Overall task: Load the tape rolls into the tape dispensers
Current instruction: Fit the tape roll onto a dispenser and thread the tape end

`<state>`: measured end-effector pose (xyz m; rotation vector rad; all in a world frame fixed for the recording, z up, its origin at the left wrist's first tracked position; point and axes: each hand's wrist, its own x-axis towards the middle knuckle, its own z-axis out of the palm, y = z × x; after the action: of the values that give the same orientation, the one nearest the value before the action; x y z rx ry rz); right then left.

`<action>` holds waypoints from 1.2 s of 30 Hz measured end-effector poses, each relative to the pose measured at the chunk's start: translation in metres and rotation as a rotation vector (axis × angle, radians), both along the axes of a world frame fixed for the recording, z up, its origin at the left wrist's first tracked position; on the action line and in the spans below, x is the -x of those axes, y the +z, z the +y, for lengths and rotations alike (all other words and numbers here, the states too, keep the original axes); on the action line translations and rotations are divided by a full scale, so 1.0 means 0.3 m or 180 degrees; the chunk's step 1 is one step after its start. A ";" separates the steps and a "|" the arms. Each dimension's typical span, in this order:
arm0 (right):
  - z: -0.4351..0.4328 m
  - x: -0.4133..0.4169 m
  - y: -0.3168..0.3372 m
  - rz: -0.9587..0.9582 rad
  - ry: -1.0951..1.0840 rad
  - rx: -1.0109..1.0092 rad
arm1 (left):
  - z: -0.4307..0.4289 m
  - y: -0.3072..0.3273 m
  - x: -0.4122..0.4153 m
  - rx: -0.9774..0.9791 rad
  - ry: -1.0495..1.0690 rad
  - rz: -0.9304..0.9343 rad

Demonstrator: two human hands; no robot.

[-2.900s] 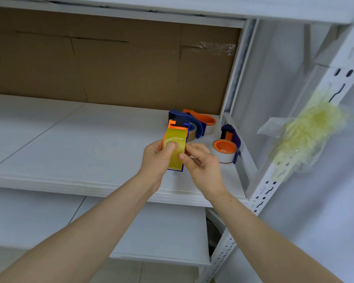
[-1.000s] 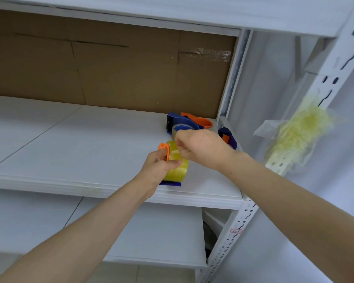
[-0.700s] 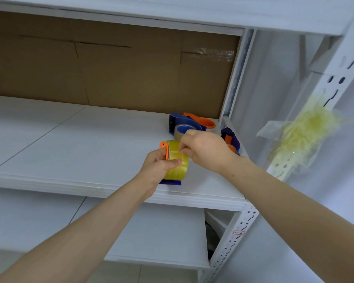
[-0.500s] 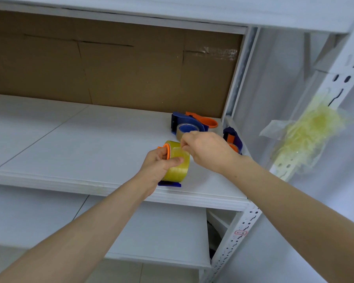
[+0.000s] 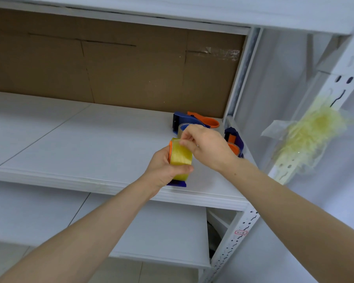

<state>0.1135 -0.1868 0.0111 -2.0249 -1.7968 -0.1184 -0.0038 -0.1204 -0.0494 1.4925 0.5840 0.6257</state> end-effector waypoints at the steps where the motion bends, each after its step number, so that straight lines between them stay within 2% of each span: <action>1: -0.001 0.004 0.002 0.0005 -0.0069 -0.0057 | -0.006 0.002 -0.002 -0.0028 0.0010 -0.0013; 7: 0.004 0.009 0.002 -0.0034 -0.0477 -0.0276 | -0.036 0.022 0.002 -0.0042 -0.0125 -0.0246; 10: 0.010 -0.011 0.009 0.0214 -0.0657 -0.0456 | -0.048 0.038 0.009 -0.0006 -0.0100 -0.0394; 15: 0.024 -0.058 0.013 0.0625 -0.0806 -0.0531 | -0.058 0.051 0.011 -0.0374 -0.0199 -0.0283; 18: 0.033 -0.080 -0.004 0.0907 -0.0946 -0.0572 | -0.066 0.050 0.014 -0.0378 -0.0182 -0.0408; 28: 0.051 -0.081 -0.028 0.1100 -0.1099 -0.0721 | -0.058 0.030 0.031 -0.0785 -0.0082 -0.0284; 32: 0.050 -0.097 -0.037 0.1155 -0.1185 -0.0952 | -0.061 0.023 0.038 -0.0682 0.0213 -0.0321; 36: 0.057 -0.102 -0.042 0.1276 -0.1240 -0.0868 | -0.056 0.023 0.048 -0.0933 -0.0102 -0.0208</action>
<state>0.1439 -0.1696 -0.0015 -2.0007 -1.0739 -0.0617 -0.0183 -0.1373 -0.0425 1.7443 0.4298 0.7564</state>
